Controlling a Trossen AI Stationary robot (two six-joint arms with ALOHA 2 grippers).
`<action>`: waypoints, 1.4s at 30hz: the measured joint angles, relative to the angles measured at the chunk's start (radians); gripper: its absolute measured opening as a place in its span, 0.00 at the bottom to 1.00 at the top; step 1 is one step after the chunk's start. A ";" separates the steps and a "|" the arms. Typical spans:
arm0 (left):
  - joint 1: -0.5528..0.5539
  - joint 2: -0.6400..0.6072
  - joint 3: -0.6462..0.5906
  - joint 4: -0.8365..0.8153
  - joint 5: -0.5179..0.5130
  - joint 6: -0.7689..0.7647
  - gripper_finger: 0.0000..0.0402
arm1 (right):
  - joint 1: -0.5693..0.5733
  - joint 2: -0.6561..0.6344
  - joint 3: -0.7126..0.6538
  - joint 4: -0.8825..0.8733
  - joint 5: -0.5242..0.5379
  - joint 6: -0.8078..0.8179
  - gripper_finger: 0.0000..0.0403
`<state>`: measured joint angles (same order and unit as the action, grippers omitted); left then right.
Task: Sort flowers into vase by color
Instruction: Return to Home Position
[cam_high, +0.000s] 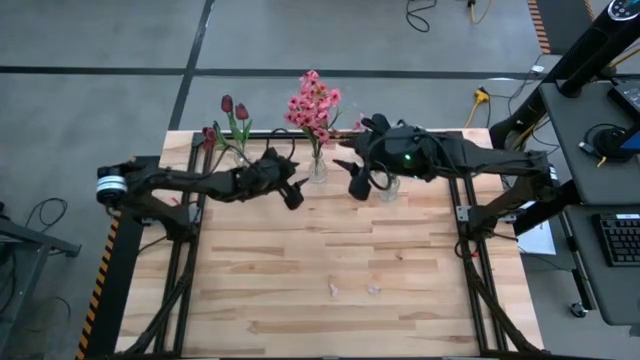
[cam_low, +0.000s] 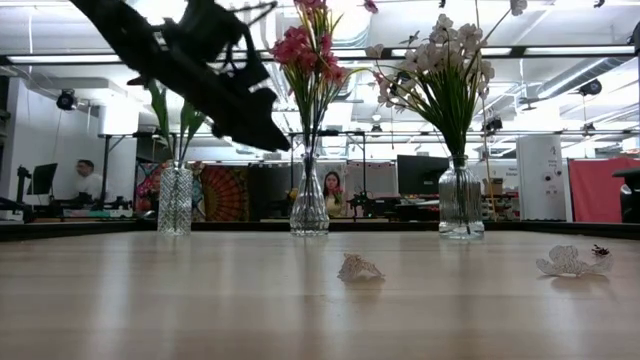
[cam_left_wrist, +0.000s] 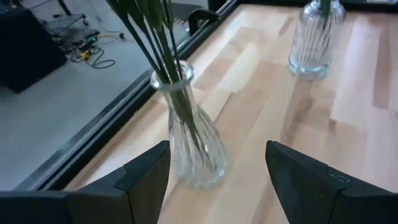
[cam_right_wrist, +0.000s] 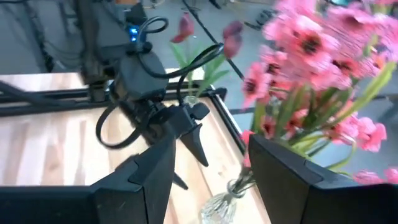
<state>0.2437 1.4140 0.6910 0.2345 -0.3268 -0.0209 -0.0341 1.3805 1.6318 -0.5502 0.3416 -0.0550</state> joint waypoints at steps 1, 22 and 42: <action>-0.021 -0.022 0.000 -0.034 -0.029 -0.005 0.61 | 0.015 -0.007 -0.005 0.001 0.000 -0.009 0.49; -0.707 -0.386 0.000 -0.356 -0.582 -0.101 0.61 | 0.346 -0.148 -0.190 -0.001 0.105 0.014 0.49; -0.927 -0.580 -0.027 -0.532 -0.721 -0.228 0.61 | 0.492 -0.189 -0.442 0.094 0.134 -0.031 0.49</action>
<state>-0.6836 0.8341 0.6636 -0.2978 -1.0473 -0.2493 0.4582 1.1915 1.1899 -0.4566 0.4757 -0.0856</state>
